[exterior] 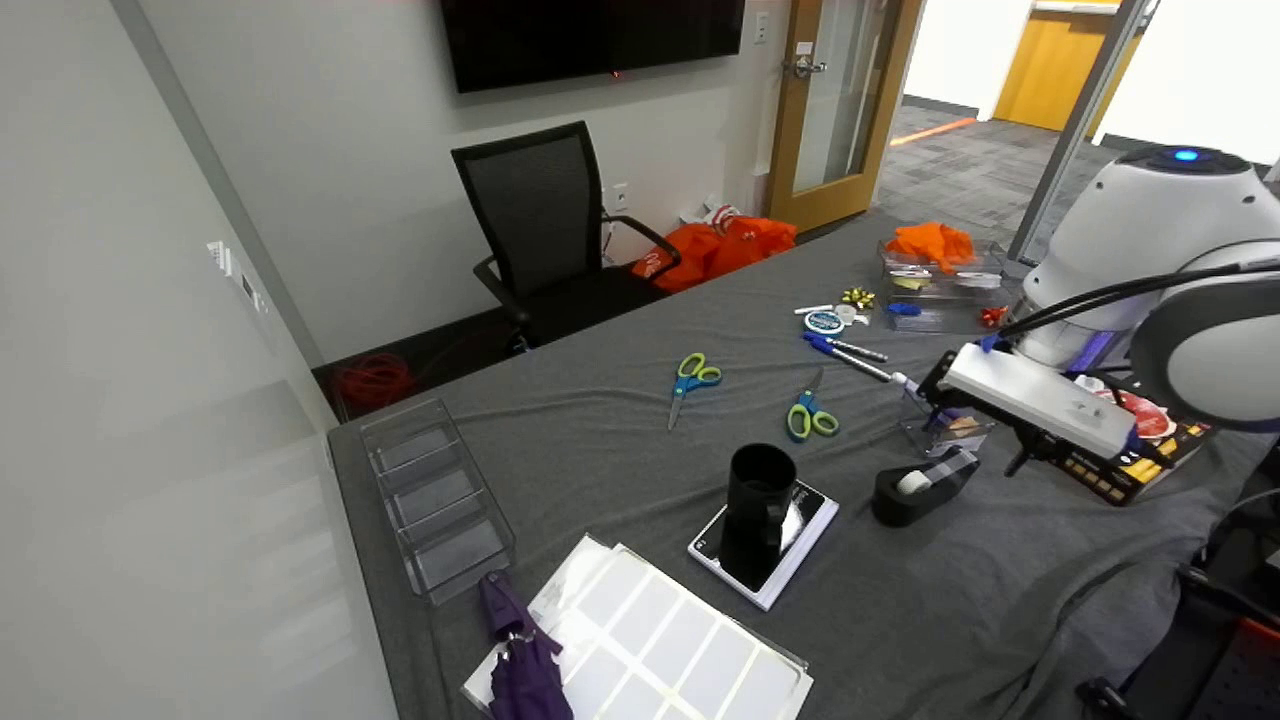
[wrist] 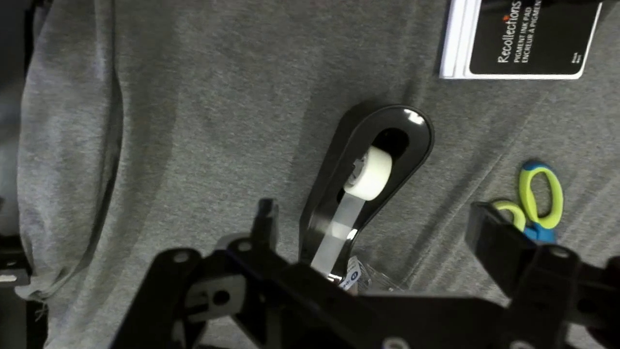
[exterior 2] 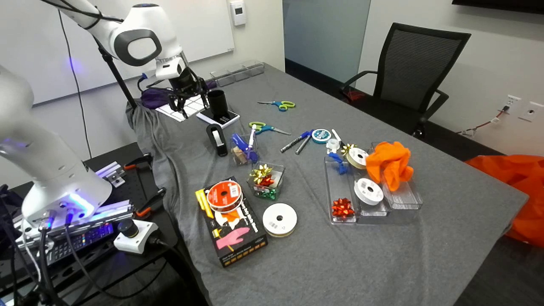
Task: Move the black masking tape dispenser forward
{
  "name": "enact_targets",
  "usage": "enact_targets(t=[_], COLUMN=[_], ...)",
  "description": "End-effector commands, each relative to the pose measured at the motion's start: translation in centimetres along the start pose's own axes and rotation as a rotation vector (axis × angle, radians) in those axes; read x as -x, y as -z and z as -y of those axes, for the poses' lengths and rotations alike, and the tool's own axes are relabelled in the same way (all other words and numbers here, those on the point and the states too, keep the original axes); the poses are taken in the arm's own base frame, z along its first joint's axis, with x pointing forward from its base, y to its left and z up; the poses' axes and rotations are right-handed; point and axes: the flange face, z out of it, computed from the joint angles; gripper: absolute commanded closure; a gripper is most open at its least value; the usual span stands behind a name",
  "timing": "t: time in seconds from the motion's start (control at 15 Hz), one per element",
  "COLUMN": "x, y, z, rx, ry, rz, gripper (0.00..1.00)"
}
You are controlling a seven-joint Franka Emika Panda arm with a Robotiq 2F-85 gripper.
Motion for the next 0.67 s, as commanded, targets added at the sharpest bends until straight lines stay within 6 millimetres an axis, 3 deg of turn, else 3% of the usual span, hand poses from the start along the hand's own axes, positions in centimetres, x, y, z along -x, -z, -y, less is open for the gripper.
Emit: enact_targets(t=[0.0,0.33,0.47,0.53,0.6], x=[-1.2,-4.3,-4.3,-4.4,-4.4], y=[-2.8,-5.4,-6.5,-5.3,-5.8], z=[1.7,3.7,3.8,2.9,3.1], rx=[-0.035,0.021,0.068,0.026,0.042], ry=[-0.123,-0.321,-0.348,-0.326,-0.338], rz=[0.008,-0.073,-0.113,-0.078,-0.090], gripper=[0.00,0.00,0.00,0.00,0.00])
